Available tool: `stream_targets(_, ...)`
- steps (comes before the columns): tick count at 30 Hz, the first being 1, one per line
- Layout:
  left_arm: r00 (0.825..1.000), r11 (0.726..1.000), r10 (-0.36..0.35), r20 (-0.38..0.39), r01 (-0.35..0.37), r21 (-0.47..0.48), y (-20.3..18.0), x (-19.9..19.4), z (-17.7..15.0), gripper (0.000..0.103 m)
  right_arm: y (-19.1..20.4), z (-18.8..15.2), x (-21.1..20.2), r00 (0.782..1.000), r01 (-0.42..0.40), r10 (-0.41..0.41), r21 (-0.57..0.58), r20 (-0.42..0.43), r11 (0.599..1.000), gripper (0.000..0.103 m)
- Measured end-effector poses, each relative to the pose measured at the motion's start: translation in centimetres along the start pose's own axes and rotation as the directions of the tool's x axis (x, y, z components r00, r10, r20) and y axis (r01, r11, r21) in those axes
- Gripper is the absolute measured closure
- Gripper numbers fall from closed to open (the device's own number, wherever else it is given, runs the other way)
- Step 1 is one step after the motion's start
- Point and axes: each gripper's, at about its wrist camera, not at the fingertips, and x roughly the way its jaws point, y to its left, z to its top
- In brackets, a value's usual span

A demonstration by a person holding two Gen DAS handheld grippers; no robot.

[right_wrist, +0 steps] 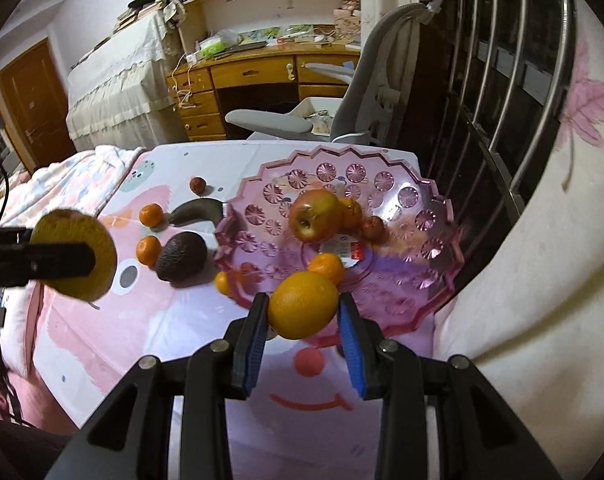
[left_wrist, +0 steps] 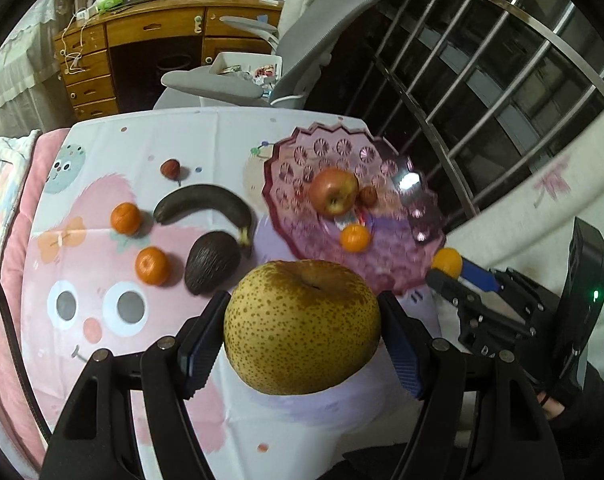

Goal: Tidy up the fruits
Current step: 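Carry the pear in the left gripper and orange in the right over the pink bowl, then open both grippers to drop the pear and orange into the bowl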

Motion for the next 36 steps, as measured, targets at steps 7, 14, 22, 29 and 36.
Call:
stream_targets(7,1.000,0.999,0.028,0.009,-0.028,-0.039,-1.9,4.1,2.8,0.031,-2.7,0.7,3.0,0.998,0.007,-0.008,-0.022,-0.056,1.000,0.068)
stream_targets(14,0.997,0.996,0.070,-0.036,-0.072,-0.056,-3.1,8.8,4.6,0.031,-4.3,0.7,6.1,0.990,-0.012,0.008,-0.033,-0.144,0.999,0.068)
stream_targets(22,0.988,0.992,0.120,-0.096,-0.123,-0.024,-4.4,12.9,5.9,0.031,-5.6,0.7,7.4,0.987,-0.013,0.002,-0.069,-0.160,0.998,0.068)
stream_targets(29,0.981,0.990,0.143,-0.128,-0.144,0.000,-5.2,14.3,5.7,0.031,-6.4,0.7,7.8,0.985,-0.022,0.010,-0.064,-0.172,0.998,0.068)
stream_targets(36,0.978,0.989,0.133,-0.160,-0.140,-0.036,-4.9,14.7,5.2,0.031,-6.7,0.6,8.2,0.982,-0.028,0.017,-0.057,-0.190,0.998,0.067)
